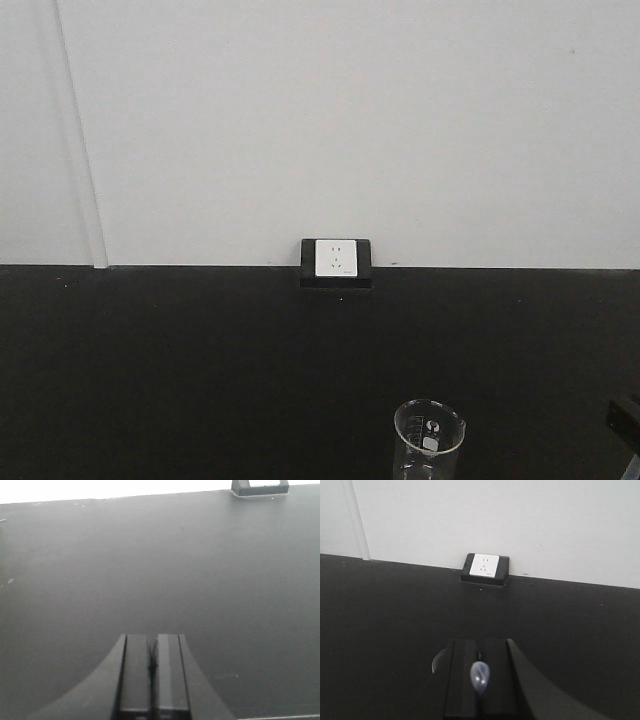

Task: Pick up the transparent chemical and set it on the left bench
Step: 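Lift the dropper up out of the glass beaker with the right gripper, then drive the base to the bench with the white trays, holding the dropper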

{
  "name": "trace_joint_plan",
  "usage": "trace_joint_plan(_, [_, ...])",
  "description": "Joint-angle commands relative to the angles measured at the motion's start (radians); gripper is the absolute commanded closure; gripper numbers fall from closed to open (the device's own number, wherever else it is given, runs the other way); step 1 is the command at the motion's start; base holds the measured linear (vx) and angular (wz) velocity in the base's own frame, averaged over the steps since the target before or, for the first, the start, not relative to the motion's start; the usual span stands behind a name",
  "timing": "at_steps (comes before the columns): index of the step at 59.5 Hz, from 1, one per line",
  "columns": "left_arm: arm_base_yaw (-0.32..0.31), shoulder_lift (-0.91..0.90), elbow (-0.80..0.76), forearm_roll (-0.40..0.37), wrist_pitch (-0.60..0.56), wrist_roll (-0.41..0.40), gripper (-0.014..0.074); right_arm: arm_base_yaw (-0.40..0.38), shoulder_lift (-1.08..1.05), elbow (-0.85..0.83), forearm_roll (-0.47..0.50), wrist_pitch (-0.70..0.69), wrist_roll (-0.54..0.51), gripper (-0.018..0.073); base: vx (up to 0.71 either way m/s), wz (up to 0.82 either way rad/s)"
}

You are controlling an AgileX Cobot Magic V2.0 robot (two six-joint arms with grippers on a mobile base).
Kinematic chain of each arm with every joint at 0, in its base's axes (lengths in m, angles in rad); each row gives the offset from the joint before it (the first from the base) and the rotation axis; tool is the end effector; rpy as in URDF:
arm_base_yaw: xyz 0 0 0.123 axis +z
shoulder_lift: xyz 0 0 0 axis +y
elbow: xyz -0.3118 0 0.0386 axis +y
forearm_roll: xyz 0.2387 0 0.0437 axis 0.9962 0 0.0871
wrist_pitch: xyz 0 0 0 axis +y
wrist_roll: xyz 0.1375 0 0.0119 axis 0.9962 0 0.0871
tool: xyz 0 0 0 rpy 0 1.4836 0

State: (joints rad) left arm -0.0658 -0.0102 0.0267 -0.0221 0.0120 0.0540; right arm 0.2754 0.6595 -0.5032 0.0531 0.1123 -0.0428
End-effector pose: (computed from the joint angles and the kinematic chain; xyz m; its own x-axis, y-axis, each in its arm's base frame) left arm 0.0649 -0.0043 0.2062 0.0606 0.0280 -0.9978 0.0641 0.9974 0.0319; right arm 0.1495 0.0431 0.3256 -0.1762 -0.0394 -0.9836 -0.2758 0.9611 0.0109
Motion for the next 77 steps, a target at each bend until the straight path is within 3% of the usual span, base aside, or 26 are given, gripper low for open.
trace_joint_plan(1, [-0.002, -0.019, 0.016, -0.001, -0.078, -0.008, 0.06, 0.002, -0.003, -0.029, -0.002, -0.077, -0.008, 0.0562, 0.0, 0.0])
trace_joint_plan(37, [-0.002, -0.019, 0.016, -0.001, -0.078, -0.008, 0.06, 0.002, -0.003, -0.029, -0.002, -0.077, -0.008, 0.0562, -0.04, 0.01])
trace_joint_plan(77, [-0.002, -0.019, 0.016, -0.001, -0.078, -0.008, 0.06, 0.002, -0.003, -0.029, -0.003, -0.077, -0.008, 0.0562, -0.25, 0.12])
